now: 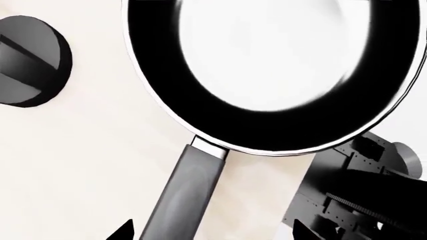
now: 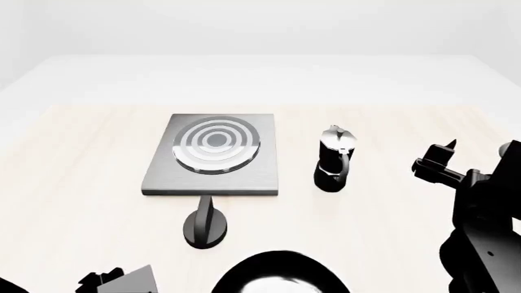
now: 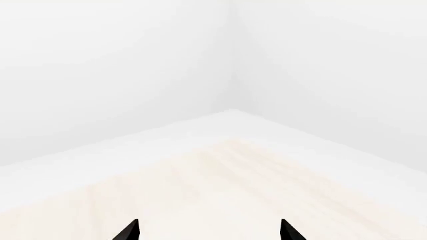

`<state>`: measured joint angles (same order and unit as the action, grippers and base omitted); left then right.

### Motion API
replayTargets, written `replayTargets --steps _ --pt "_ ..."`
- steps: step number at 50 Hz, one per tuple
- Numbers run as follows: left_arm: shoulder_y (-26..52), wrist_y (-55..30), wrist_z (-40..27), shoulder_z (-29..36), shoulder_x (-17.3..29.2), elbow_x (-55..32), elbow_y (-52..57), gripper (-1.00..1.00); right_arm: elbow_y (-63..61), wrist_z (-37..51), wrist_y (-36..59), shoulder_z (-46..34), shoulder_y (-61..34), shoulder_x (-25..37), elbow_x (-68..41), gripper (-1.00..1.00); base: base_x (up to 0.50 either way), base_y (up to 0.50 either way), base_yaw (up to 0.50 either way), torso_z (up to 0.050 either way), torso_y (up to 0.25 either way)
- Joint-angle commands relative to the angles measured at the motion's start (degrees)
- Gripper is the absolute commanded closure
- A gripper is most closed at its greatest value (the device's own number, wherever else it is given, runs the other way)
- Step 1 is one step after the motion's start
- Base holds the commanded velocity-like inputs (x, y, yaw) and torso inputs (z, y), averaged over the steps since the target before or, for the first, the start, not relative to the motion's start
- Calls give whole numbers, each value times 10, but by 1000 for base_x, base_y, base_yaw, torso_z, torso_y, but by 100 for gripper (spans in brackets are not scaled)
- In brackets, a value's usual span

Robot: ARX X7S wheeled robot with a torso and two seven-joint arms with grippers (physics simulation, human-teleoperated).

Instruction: Turn on the stove and put the frying pan on it.

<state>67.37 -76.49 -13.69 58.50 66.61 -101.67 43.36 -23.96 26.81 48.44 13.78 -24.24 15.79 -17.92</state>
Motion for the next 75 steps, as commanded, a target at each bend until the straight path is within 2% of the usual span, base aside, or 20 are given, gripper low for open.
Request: replayTargets --steps 1,10,28,47,69,75 --pt "0 -1 -8 5 6 -5 -6 -100 0 2 -1 -1 0 1 -2 -100 0 0 0 0 0" --pt "34 -18 -36 8 12 -48 -12 -100 -1 3 0 -3 1 2 -4 -100 0 0 0 0 0" --pt "40 -24 -44 16 13 -41 -20 -100 0 5 -3 -6 2 4 -6 -100 0 0 0 0 0" --pt "-1 -19 17 32 1 59 -36 -100 -1 7 -4 -8 3 6 -9 -100 0 0 0 0 0" --pt "-4 -28 55 48 -15 115 -64 -100 -1 9 -5 -8 3 9 -14 -100 0 0 0 0 0" --pt "-22 -12 93 61 -29 166 -79 -100 -5 11 -5 -8 5 10 -15 -100 0 0 0 0 0"
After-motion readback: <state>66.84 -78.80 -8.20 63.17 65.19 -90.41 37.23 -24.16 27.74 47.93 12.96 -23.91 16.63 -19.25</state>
